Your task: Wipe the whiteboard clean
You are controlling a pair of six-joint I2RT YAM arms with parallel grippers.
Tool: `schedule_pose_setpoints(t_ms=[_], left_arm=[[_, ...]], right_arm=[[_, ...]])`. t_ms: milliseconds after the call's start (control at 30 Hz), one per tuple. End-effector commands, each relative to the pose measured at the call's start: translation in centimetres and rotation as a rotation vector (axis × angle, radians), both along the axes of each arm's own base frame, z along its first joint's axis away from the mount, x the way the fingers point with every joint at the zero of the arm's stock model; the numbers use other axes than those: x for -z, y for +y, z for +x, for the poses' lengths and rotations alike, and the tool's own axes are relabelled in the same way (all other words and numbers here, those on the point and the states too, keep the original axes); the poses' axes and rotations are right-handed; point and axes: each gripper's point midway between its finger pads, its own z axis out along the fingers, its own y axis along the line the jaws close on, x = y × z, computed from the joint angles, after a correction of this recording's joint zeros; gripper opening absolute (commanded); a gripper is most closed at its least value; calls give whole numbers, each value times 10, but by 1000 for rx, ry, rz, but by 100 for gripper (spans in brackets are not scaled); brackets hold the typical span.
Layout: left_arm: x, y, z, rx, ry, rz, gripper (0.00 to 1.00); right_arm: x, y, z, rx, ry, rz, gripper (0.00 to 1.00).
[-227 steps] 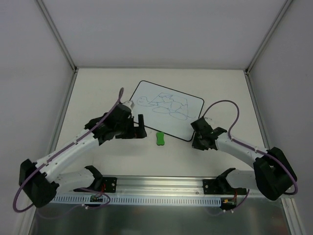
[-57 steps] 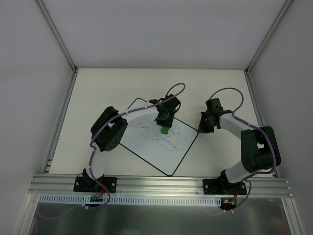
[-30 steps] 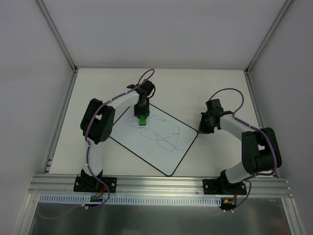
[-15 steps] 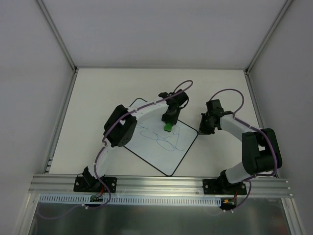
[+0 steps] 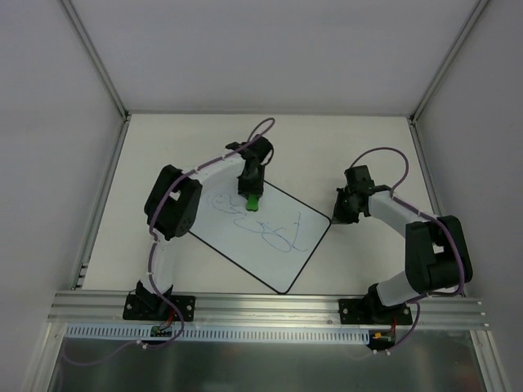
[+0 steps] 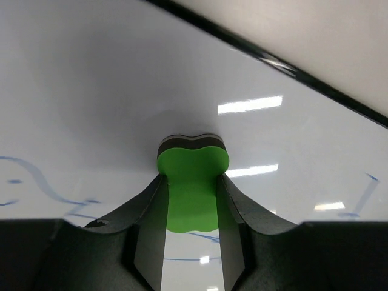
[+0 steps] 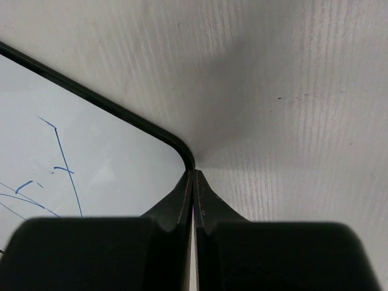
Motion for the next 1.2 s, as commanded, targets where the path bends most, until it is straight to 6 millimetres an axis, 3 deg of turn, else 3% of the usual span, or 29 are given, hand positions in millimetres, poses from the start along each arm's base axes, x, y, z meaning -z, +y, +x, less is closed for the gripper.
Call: schedule_pose_setpoints(t_ms=[0,133,233,433,567,700,833,1000,1167], left_arm=[[27,114,-4,-196,132,202,0],[35,164,-10,-295,188,236,0],[44,168,-19,-340,250,158,0],[49,167,-31,-380,240,196,0],[48,120,-45,-256,203,216,0],[53,53,-77,-103,230,171,0],[54,25,-98,-37,252,144,0],[45,52,-92,-114,232,160,0],[33,121,-80,-277,221,189,0]], right_arm=[[-9,-2,0,-1,-29,-6,0],[-10,-2,-1,-2,-31,-8,0],[-10,-3,-2,-3,-32,-9,0],[-13,-2,-2,-10,-45,-2,0],[-14,-1,-1,-11,-49,0,0],[-14,0,-2,-12,-51,5,0],[-14,-2,-3,-10,-56,-1,0],[-16,0,-3,-17,-58,10,0],[-20,1,-3,-24,-73,15,0]])
